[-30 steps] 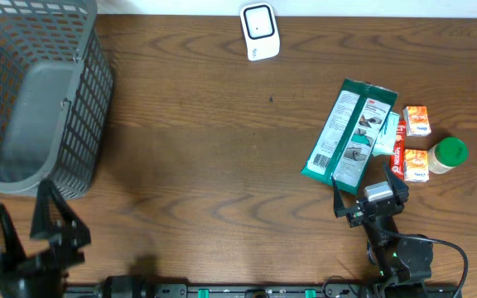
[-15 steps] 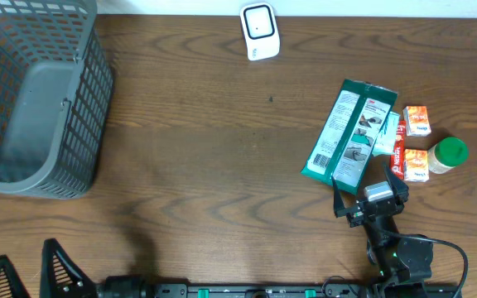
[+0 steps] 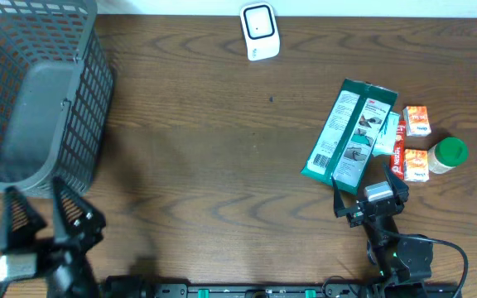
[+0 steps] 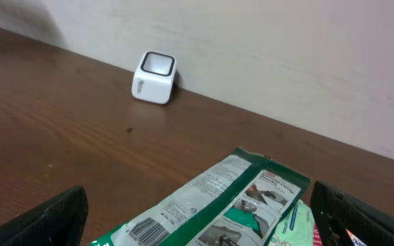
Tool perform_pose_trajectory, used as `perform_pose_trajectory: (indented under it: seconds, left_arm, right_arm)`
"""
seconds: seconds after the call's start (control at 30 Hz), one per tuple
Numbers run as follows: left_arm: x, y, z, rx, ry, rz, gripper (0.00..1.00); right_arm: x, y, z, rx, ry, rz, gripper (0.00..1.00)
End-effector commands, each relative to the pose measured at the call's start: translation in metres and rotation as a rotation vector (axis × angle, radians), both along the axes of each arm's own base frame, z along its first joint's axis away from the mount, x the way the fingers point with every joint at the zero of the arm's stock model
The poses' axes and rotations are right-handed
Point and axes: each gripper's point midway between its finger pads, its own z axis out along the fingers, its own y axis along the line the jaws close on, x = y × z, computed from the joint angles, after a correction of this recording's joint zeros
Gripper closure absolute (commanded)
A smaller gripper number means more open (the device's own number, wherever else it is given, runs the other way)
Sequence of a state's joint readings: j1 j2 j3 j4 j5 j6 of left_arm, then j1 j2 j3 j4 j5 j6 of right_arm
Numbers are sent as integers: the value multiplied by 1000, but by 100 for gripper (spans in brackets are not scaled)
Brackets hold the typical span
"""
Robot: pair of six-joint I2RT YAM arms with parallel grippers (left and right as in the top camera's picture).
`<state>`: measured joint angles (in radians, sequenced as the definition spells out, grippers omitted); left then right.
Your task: Scan the item barcode
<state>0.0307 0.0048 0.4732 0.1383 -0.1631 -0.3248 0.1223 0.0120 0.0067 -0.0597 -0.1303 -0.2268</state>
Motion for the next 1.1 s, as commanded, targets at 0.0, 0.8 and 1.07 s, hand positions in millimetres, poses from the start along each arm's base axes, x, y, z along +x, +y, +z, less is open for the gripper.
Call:
perform_pose_trajectory:
  seconds: [0.0,0.8,1.07]
  left_arm:
    - [30,1,-45,-43,54,-23,16]
    - [84,3,-254,18,653,12,16]
    - [83,2,-259,88,692,20,16]
  right_arm:
    - [-1,3,0,12,2,9,1]
    - [-1,3,0,12,2,9,1]
    - [-1,3,0,12,2,9,1]
